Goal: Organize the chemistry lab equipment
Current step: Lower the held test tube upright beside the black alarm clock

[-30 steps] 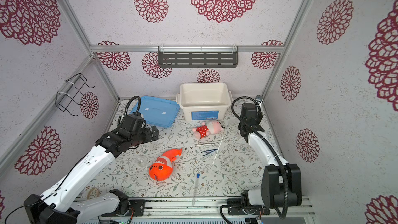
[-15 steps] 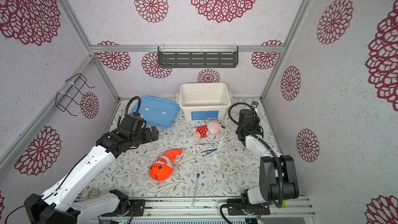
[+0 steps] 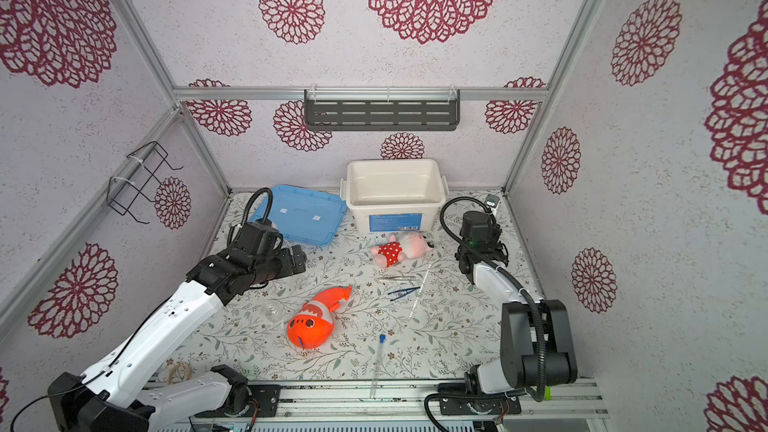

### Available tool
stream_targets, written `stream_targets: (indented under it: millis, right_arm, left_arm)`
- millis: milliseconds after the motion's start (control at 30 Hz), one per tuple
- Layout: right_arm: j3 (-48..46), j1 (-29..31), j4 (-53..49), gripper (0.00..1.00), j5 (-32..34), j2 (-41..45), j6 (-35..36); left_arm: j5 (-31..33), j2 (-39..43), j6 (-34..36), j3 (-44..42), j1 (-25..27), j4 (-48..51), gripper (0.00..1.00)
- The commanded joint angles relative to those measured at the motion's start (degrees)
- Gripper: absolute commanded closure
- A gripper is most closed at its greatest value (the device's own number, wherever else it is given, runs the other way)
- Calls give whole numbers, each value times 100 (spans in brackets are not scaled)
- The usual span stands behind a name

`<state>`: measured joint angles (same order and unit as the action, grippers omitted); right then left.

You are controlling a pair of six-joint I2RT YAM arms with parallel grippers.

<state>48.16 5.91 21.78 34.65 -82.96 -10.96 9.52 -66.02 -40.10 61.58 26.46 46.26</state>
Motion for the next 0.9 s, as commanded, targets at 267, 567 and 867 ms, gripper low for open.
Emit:
stream_targets:
  millis: [267,567,867]
  right_arm:
    - [-470,-29,797,86,114,-19,311]
    - [-863,-14,999,86,38,293,114]
    - [-919,15,1164,85,-41,369,85]
  left_arm:
    - [-53,1,-130,-59,-32,-37,3]
    - [-42,-68,-124,-48,-31,-43,3]
    - [-77,-104,-165,-72,-35,-69,3]
